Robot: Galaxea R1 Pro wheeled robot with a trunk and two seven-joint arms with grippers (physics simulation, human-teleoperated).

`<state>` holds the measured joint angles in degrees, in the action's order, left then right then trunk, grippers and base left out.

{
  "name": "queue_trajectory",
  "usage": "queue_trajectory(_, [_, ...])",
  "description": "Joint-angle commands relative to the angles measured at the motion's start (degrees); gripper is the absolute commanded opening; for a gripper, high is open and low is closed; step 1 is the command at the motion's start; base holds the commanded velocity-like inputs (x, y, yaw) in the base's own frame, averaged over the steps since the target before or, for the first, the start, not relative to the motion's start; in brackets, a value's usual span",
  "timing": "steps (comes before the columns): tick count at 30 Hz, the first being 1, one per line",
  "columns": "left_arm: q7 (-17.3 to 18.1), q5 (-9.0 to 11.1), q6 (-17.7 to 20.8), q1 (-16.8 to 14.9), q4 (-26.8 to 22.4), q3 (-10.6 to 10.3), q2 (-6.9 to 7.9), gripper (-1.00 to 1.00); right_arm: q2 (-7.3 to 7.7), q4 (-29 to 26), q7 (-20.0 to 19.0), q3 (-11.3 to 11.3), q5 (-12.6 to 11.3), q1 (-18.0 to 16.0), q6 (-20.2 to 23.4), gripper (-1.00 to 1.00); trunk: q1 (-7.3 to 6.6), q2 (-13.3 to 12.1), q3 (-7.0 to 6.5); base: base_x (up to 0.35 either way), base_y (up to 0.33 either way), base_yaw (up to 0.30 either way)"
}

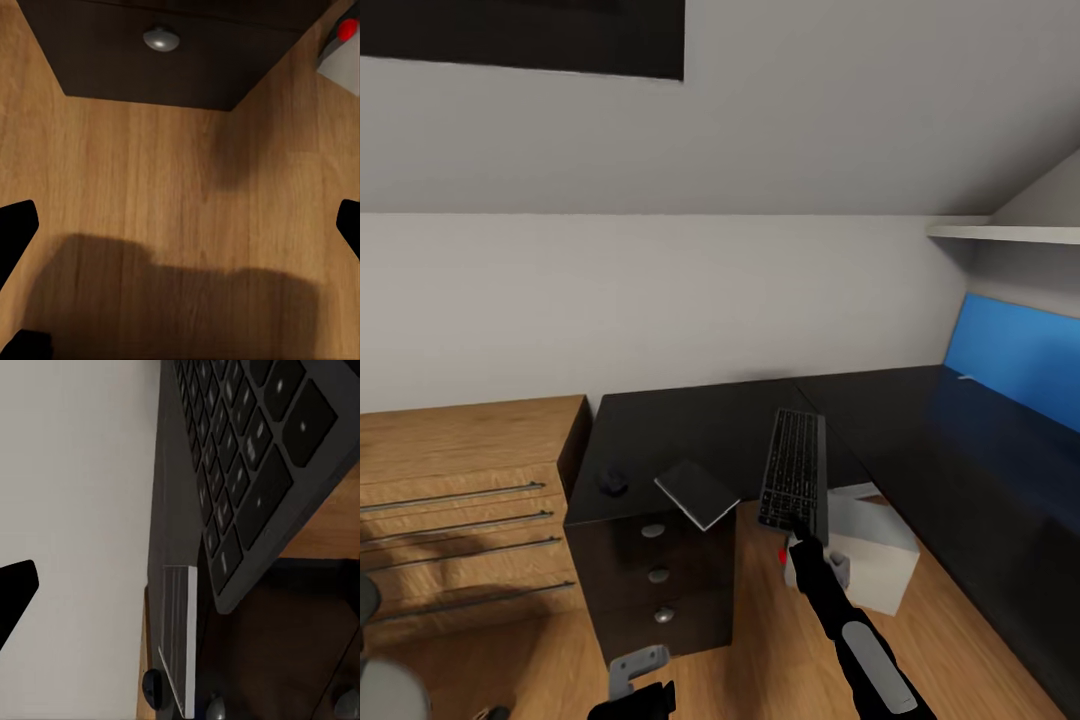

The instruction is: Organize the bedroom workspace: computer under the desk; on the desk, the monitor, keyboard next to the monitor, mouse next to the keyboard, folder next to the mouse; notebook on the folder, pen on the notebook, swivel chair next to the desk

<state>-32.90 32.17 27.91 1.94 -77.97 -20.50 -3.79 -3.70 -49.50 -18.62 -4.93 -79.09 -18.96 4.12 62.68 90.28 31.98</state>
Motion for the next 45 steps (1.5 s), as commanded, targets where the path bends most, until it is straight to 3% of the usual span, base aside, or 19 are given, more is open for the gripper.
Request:
queue_trajectory(1, [-0.4, 0.5, -0.1, 0.0, -0.2, 0.0, 0.00, 1.00, 0.00, 0.0, -0.2, 0.0, -0.6, 0.0, 0.3, 1.00, 0.01, 0.0, 0.04, 0.063, 0.000, 0.000])
queue_trajectory(12, [-0.3, 0.6, -0.3, 0.0, -4.8, 0.1, 0.50, 1.00, 0.01, 0.0, -0.1, 0.0, -0.6, 0.0, 0.3, 1.00, 0.01, 0.0, 0.04, 0.019, 0.000, 0.000])
queue_trajectory(20, [-0.2, 1.0, -2.0, 0.2, -8.5, 0.0, 3.43, 1.00, 0.01, 0.1, -0.1, 0.0, -0.6, 0.0, 0.3, 1.00, 0.01, 0.0, 0.04, 0.001, 0.000, 0.000])
queue_trajectory(28, [-0.1, 1.3, -2.3, 0.2, -9.7, 0.2, 3.70, 1.00, 0.01, 0.1, -0.1, 0.0, -0.6, 0.0, 0.3, 1.00, 0.01, 0.0, 0.04, 0.000, 0.000, 0.000])
queue_trajectory(31, [-0.1, 2.4, -2.3, 0.2, -10.5, 0.2, 3.70, 1.00, 0.01, 0.1, -0.1, 0.0, -0.6, 0.0, 0.3, 1.00, 0.01, 0.0, 0.04, 0.000, 0.000, 0.000])
queue_trajectory(35, [-0.2, 3.5, -2.3, 0.2, -11.0, 0.2, 3.70, 1.00, 0.01, 0.1, -0.1, 0.0, -0.5, 0.0, 0.3, 1.00, 0.89, 1.6, 0.76, 0.000, 0.000, 0.000])
queue_trajectory(45, [-0.2, 3.6, -2.2, 0.2, -10.9, 0.2, 3.70, 1.00, 0.01, 0.1, -0.1, 0.0, -0.5, 0.0, 0.3, 1.00, 3.09, 5.6, 2.56, 0.000, 0.000, 0.000])
